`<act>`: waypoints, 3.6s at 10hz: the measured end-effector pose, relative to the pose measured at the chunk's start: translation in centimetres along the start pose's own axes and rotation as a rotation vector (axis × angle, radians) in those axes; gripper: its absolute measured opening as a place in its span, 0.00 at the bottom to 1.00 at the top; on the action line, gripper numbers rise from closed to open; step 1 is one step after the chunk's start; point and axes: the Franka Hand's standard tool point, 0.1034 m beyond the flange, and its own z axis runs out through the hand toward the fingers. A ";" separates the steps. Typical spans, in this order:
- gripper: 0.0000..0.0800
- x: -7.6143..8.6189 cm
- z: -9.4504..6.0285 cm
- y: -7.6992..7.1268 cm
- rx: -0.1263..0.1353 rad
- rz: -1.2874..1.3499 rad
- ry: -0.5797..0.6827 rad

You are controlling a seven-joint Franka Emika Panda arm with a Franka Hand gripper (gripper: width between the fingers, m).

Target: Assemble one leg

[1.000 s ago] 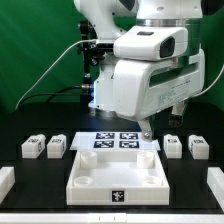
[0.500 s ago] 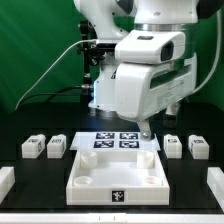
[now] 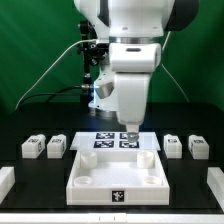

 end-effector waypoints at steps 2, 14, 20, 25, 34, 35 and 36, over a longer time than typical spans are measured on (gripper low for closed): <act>0.81 -0.1 0.0 0.0 0.001 0.006 0.000; 0.26 -4.1 7.7 -5.8 0.051 0.036 0.016; 0.08 -4.1 7.6 -5.7 0.045 0.038 0.017; 0.08 -2.9 7.5 -4.8 0.035 0.047 0.023; 0.08 4.5 7.5 0.2 -0.006 -0.012 0.079; 0.08 4.5 7.5 0.2 -0.003 -0.013 0.078; 0.08 4.4 7.5 0.1 -0.003 -0.015 0.078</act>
Offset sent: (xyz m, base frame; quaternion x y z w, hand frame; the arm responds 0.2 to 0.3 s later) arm -0.0701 -0.0124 -0.0466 -0.0185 -0.0128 -0.0183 0.9996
